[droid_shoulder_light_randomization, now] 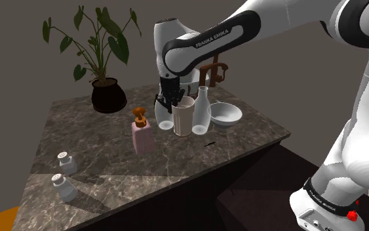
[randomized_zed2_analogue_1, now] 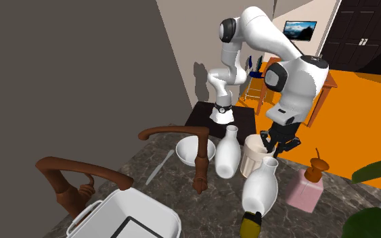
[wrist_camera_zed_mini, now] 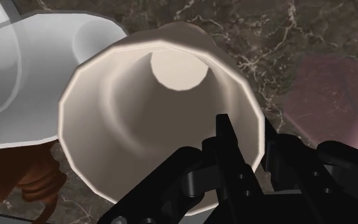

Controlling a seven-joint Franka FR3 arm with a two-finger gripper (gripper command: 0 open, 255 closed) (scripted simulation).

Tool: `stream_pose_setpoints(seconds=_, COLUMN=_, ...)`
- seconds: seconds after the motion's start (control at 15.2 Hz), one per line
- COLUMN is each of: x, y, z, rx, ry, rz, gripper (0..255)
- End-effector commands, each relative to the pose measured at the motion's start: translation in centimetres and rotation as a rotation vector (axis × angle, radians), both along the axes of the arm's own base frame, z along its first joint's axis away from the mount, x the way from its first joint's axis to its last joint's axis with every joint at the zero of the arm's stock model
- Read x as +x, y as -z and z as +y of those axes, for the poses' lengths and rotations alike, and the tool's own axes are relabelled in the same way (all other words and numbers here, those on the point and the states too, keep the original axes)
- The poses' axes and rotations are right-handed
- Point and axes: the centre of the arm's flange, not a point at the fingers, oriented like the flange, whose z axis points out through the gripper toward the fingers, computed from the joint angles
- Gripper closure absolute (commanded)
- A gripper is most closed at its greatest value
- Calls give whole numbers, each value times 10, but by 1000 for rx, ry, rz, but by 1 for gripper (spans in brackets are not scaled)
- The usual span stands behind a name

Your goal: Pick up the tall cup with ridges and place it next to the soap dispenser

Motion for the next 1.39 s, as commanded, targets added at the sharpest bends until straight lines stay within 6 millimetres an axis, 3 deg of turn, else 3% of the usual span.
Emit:
stream_pose_setpoints(seconds=0.0, x=0, y=11, z=0, rx=0, ry=0, rz=-1, gripper=255)
stream_pose_setpoints(seconds=0.26, x=0, y=33, z=0, rx=0, ry=0, rz=-1, gripper=255)
stream_pose_setpoints(seconds=0.79, x=0, y=33, z=0, rx=0, ry=0, rz=-1, gripper=255)
stream_pose_setpoints(seconds=0.86, x=0, y=33, z=0, rx=0, ry=0, rz=-1, gripper=0)
stream_pose_setpoints(seconds=1.19, x=0, y=33, z=0, rx=0, ry=0, rz=-1, gripper=0)
stream_pose_setpoints(seconds=1.32, x=-1, y=6, z=2, rx=0, ry=0, rz=-1, gripper=0)
